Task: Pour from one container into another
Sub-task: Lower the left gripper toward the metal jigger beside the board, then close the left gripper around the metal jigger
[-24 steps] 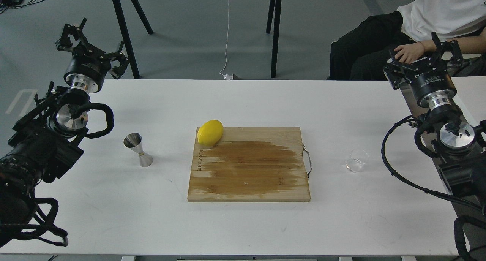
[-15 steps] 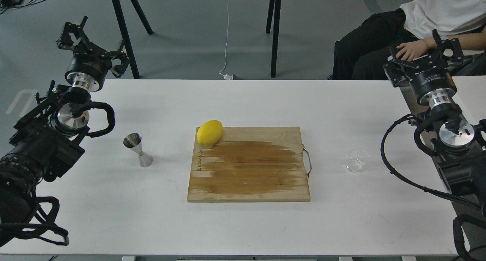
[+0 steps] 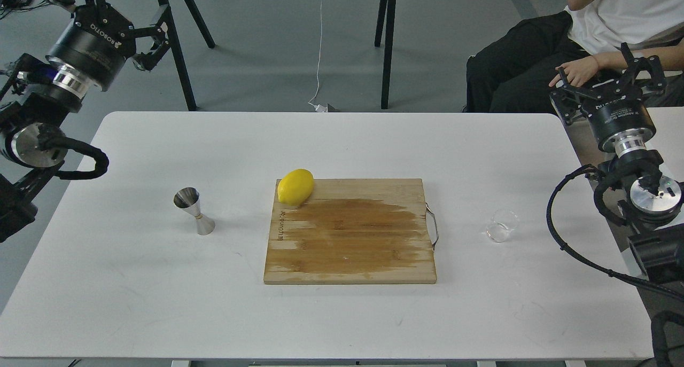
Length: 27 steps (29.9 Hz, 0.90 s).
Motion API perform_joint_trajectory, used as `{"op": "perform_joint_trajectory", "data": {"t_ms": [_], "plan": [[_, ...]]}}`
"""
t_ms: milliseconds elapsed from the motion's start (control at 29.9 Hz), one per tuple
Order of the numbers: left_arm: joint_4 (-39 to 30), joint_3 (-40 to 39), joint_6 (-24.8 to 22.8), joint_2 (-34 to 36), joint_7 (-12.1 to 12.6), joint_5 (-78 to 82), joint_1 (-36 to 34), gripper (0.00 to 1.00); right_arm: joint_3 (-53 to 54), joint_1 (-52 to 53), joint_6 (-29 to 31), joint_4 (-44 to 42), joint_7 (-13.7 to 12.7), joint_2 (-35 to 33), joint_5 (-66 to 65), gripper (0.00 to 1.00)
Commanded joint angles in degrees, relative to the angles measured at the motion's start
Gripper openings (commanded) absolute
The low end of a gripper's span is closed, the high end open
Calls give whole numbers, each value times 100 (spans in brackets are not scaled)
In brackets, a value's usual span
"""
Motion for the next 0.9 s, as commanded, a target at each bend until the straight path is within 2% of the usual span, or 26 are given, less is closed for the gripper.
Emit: {"op": "perform_joint_trajectory", "data": {"t_ms": [0, 167, 268, 334, 401, 435, 568, 736, 869], "plan": [[-1272, 3, 101, 785, 8, 1099, 295, 100, 203, -238, 0, 241, 14, -29, 2, 100], [-2232, -14, 812, 1199, -10, 2769, 954, 100, 547, -406, 0, 593, 67, 6, 2, 100], [-2794, -14, 1418, 1348, -27, 3710, 1393, 100, 547, -397, 0, 664, 67, 6, 2, 100], [-3076, -15, 2006, 1437, -28, 4290, 1683, 99, 547, -406, 0, 690, 67, -12, 2, 100], [-3182, 12, 2823, 1454, -45, 4879, 1921, 99, 547, -406, 0, 699, 67, -20, 2, 100], [-3200, 38, 3070, 1463, -80, 5178, 2070, 99, 556, -415, 0, 691, 67, -20, 2, 100], [-3156, 82, 3344, 1525, -349, 6346, 2633, 99, 564, -476, 0, 690, 67, -38, 2, 100], [-2648, 82, 4248, 1499, -349, 8349, 3441, 96, 564, -511, 0, 690, 67, -108, 2, 100], [-1901, 100, 4751, 1376, -349, 9441, 3618, 96, 617, -520, 0, 699, 67, -117, 2, 100]]}}
